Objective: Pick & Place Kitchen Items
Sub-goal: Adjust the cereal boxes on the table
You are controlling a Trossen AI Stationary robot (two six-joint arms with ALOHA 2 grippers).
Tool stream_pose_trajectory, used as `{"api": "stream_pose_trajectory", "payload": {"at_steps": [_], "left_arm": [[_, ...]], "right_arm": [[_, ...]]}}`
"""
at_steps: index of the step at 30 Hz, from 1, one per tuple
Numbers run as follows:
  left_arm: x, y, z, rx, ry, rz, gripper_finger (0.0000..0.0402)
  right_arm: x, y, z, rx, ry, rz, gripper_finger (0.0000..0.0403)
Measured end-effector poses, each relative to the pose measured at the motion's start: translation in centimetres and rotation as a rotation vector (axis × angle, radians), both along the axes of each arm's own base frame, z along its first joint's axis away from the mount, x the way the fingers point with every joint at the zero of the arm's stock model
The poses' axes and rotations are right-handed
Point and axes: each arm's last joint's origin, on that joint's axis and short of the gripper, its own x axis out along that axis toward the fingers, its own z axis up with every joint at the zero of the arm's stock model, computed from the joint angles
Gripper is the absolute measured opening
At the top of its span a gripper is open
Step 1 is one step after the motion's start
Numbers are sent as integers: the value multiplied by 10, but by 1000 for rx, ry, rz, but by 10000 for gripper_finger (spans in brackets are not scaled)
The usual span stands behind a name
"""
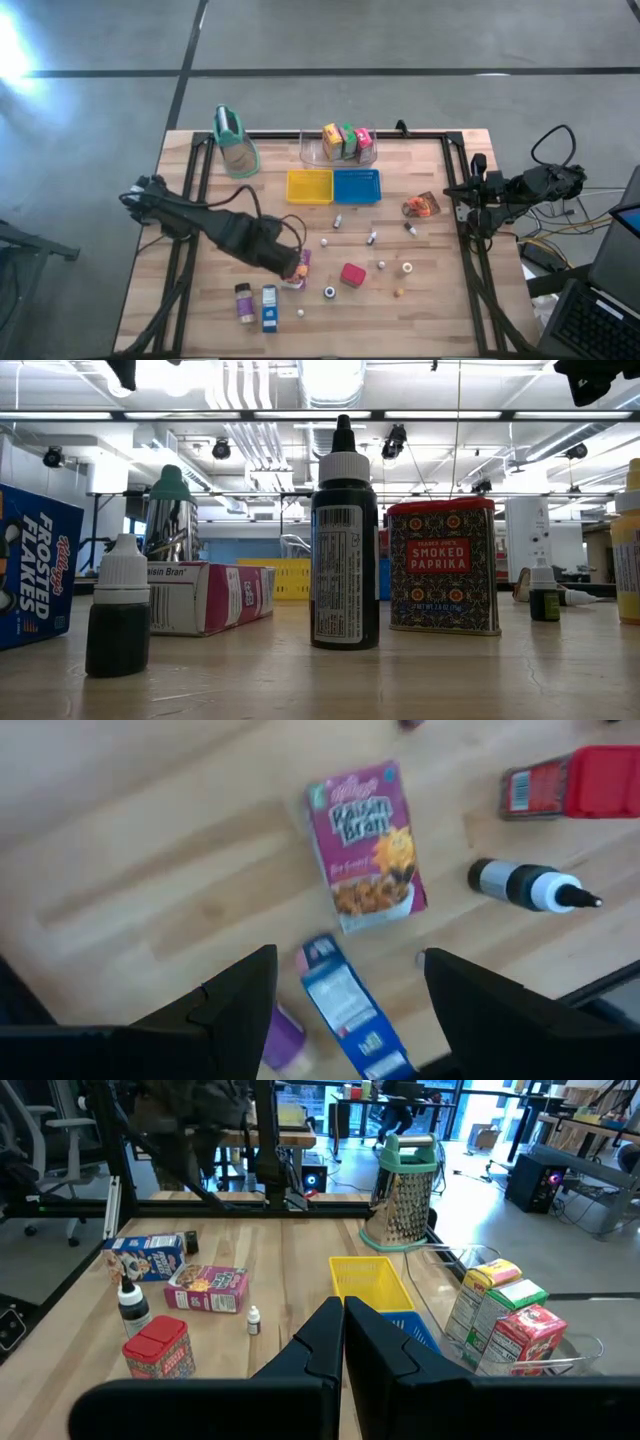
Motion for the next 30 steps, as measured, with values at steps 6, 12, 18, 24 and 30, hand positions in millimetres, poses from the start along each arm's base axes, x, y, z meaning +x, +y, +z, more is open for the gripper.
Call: {"api": "stream_pose_trajectory", "payload": {"at_steps": [6,12,18,24,30], "left_arm": [[4,7,-11,-178,89,130,259],[14,7,-31,-311,139,246,259],[22,-7,-53,-275,167,273,259],[23,-30,-65,-273,179,265,259],[12,-56,-70,-231,155,308,259]], "right_arm": [[0,0,0,0,0,0,8],[0,0,0,0,0,0,8],[0,0,0,1,0,0,8],[0,0,0,0,0,0,8],[0,0,0,0,0,0,8]]}}
